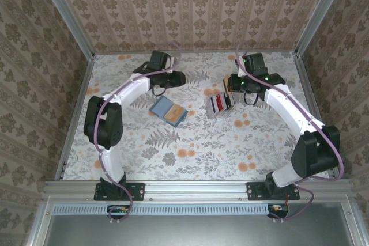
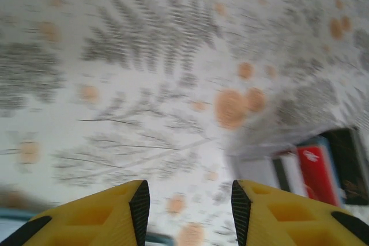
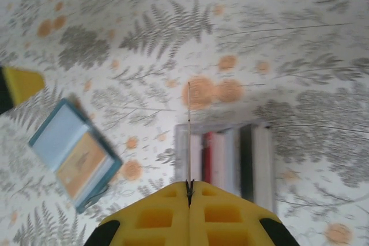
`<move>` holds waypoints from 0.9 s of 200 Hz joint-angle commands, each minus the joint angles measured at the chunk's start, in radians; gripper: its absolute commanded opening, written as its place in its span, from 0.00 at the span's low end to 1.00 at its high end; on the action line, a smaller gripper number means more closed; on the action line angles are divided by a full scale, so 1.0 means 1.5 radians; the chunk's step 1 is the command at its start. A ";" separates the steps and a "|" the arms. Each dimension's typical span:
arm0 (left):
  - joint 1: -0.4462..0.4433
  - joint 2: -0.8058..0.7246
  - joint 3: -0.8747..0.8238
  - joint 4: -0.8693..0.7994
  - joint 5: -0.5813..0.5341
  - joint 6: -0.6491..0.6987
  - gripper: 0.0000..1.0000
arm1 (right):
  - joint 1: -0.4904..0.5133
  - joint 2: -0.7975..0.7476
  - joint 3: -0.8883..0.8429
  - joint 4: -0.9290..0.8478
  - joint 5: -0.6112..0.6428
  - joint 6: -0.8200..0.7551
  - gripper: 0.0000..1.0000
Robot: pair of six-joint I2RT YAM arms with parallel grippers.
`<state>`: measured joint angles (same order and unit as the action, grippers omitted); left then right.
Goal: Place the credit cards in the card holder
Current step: Rotate the card holder at the center of the table.
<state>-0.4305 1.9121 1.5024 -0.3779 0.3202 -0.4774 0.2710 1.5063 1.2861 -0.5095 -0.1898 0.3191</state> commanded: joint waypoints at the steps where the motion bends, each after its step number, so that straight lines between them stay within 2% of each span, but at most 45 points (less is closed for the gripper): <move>1: 0.042 0.037 -0.017 -0.046 -0.010 0.042 0.45 | 0.051 0.007 -0.004 0.039 -0.057 -0.008 0.01; 49: 0.073 0.121 0.028 -0.070 0.013 0.065 0.45 | 0.170 0.118 -0.044 0.240 -0.217 0.140 0.01; 75: 0.083 0.130 0.010 -0.072 0.008 0.066 0.45 | 0.230 0.206 -0.009 0.260 -0.206 0.160 0.01; 92: 0.090 0.118 -0.016 -0.073 0.007 0.066 0.44 | 0.242 0.259 0.034 0.206 -0.187 0.143 0.01; 117: 0.094 0.073 -0.073 -0.069 -0.005 0.066 0.44 | 0.240 0.271 0.036 0.199 -0.165 0.139 0.01; 154: 0.083 0.005 -0.176 -0.039 -0.002 0.042 0.44 | 0.242 0.305 0.055 0.208 -0.190 0.171 0.02; 180: 0.079 -0.045 -0.244 -0.025 -0.018 0.025 0.45 | 0.237 0.313 0.048 0.206 -0.166 0.186 0.01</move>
<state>-0.3054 1.9141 1.2106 -0.4042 0.3145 -0.4099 0.6346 1.9518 1.3552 -0.2039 -0.4534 0.5549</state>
